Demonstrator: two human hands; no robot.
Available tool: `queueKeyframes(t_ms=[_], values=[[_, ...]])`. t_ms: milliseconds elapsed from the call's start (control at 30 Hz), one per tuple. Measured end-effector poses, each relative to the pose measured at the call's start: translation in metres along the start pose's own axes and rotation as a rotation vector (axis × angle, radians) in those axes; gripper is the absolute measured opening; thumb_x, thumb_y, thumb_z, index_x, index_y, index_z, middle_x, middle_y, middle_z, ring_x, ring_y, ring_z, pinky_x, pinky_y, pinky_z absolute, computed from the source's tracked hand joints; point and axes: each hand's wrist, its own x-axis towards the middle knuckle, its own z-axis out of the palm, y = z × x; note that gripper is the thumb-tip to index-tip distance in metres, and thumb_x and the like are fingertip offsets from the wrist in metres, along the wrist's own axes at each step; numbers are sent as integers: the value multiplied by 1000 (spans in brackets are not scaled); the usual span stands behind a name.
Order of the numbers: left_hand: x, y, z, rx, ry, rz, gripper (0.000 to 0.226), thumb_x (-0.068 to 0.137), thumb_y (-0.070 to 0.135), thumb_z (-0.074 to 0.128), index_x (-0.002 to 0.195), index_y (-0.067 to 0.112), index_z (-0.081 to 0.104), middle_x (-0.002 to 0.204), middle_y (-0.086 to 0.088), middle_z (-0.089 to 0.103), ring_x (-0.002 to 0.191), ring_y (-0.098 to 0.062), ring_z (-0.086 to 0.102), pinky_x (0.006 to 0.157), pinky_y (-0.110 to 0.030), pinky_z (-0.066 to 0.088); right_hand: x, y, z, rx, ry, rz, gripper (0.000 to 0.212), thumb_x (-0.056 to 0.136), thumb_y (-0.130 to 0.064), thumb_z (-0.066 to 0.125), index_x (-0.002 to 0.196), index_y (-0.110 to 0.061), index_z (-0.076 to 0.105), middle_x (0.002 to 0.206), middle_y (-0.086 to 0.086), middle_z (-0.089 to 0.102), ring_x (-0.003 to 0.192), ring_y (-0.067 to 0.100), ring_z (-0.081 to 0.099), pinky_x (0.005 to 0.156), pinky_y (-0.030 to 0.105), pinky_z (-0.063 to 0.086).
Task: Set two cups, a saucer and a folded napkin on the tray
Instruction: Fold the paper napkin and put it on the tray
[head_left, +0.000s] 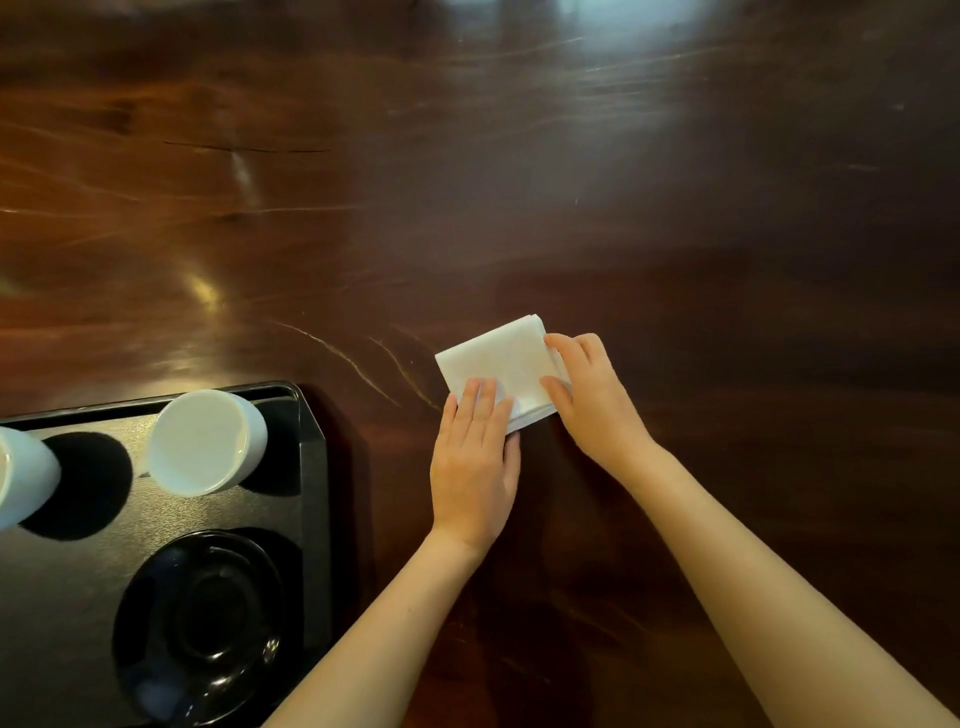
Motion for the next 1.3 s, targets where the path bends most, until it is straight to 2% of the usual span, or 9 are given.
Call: queueKeyframes(t_ms=[67,133,233,333,433,567,667,833,1300], values=[[4,3,-8,-56,39,-23,31,89,26,53,114,10,64,129,-10,62,126,-25,54,111,-44,36,-4,1,9,-152,74,-69,55,91,-7,52,143,-11,34,137,9,42,121,23,43,100,35,40],[23,5,-10,-96,99,-66,34,91,22,48,119,8,62,131,-10,60,126,-24,53,111,-46,36,-3,5,16,-235,78,-133,63,88,0,50,146,-10,29,148,10,36,135,26,34,113,39,25],[50,0,2,89,-33,-130,46,96,26,36,139,12,43,149,-11,41,140,-26,34,115,-49,26,-2,11,21,-314,-28,-216,68,88,8,43,149,-10,20,158,7,18,147,19,10,120,36,4],[47,-7,18,146,-146,-177,53,97,33,25,146,12,30,155,-10,29,144,-25,24,116,-50,22,4,11,11,-328,-86,-198,62,94,2,37,150,-10,12,160,5,5,145,14,-7,118,34,-6],[46,-7,20,127,-188,-195,54,98,34,19,148,13,21,158,-9,20,146,-23,15,118,-47,14,24,-6,5,-249,-19,-180,54,100,-12,30,150,-13,11,159,-1,-2,144,10,-12,117,30,-10],[47,-8,18,145,-203,-179,54,99,34,20,149,13,12,158,-9,16,147,-22,11,119,-47,14,37,-14,21,-434,-176,-303,54,97,-41,6,147,-22,-5,161,-3,-5,140,6,-19,118,33,-11],[45,-9,15,144,-203,-206,56,97,35,12,149,14,13,159,-7,14,147,-20,9,119,-48,10,35,-6,26,-495,-189,-322,58,93,-51,0,143,-23,-10,161,-2,-5,142,8,-19,119,35,-10],[43,-14,12,137,-248,-228,57,94,39,1,147,19,-4,160,-1,-2,147,-17,-7,118,-47,-5,36,-2,26,-546,-202,-372,64,92,-53,-1,146,-20,-8,161,-1,-6,145,12,-16,121,37,-7],[39,-26,7,174,-293,-189,58,96,42,7,150,22,-2,160,3,-4,146,-15,-11,117,-48,-8,22,16,16,-624,-246,-425,70,90,-62,5,144,-23,-17,152,-6,-23,143,11,-22,115,34,-17]])
